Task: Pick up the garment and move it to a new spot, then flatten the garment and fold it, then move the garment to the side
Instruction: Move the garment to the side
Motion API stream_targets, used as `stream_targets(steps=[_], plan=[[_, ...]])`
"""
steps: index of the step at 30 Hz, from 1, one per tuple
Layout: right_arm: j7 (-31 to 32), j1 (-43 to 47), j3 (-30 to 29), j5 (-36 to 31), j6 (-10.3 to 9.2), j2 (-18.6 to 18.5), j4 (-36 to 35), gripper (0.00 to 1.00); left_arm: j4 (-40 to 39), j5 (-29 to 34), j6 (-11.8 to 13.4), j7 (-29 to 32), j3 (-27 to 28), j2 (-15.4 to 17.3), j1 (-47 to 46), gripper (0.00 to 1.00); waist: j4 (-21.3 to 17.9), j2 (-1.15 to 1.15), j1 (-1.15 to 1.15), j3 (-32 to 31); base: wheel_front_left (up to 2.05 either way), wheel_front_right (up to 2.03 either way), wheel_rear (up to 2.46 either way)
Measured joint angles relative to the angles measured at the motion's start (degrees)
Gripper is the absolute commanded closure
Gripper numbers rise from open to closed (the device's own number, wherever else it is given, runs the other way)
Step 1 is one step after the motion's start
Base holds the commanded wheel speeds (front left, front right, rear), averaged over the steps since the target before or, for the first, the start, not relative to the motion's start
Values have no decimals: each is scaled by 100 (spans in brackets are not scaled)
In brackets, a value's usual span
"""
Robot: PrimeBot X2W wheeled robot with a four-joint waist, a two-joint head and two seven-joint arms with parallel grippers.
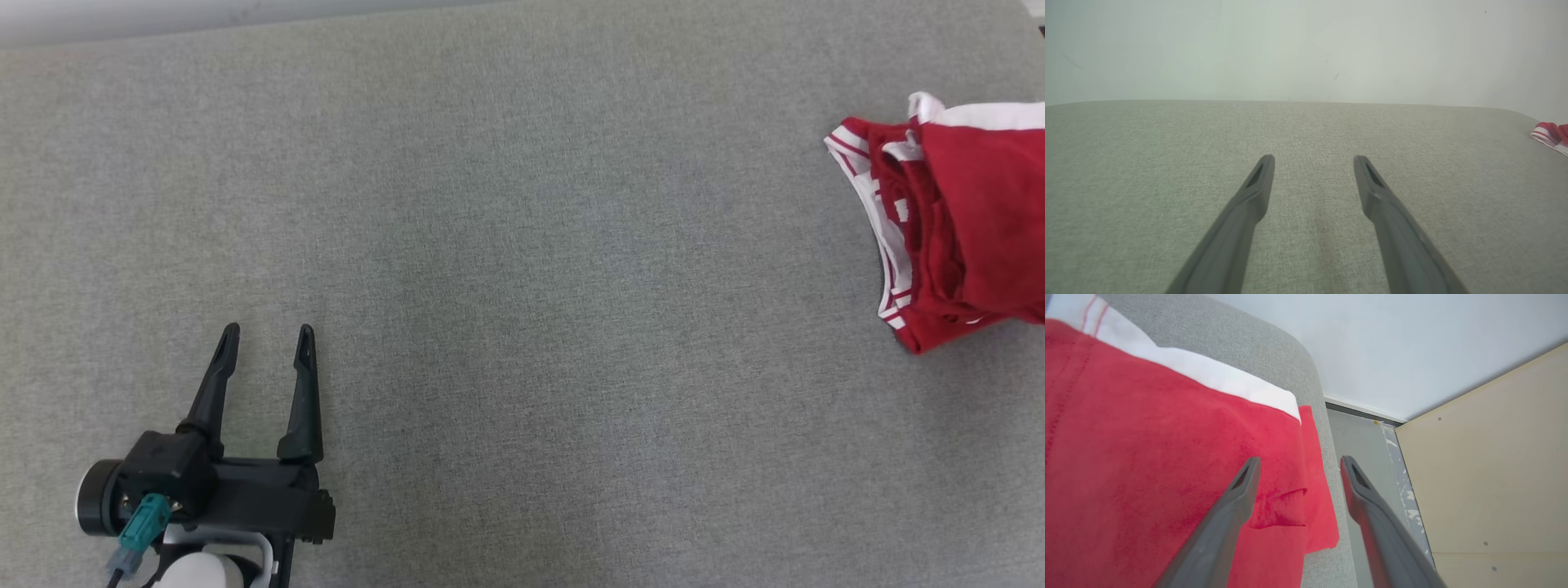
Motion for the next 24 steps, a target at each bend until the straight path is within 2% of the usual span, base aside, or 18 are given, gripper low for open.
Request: stream_targets(steps=[3, 7, 15, 24], plan=[[-272, 46, -71, -291, 0, 110, -136, 0, 53, 0, -3, 0, 19, 0, 15, 0, 7, 0, 0, -102, 0, 0, 0], [-656, 200, -141, -358, 0, 327, -279, 0, 113, -18, 31, 0, 35, -10, 104, 0, 27, -1, 0, -282, 0, 0, 0], [-1667, 1142, 12, 319, 0, 1072, -967, 0, 192, -318, 107, 0, 136, -34, 526, 0, 126, -1, -1, -909, 0, 0, 0], [-2104, 2442, 443, 920, 0, 1736, -1789, 0, 189, -349, 151, 0, 287, -40, 1084, 0, 205, -1, -2, -1697, 0, 0, 0]])
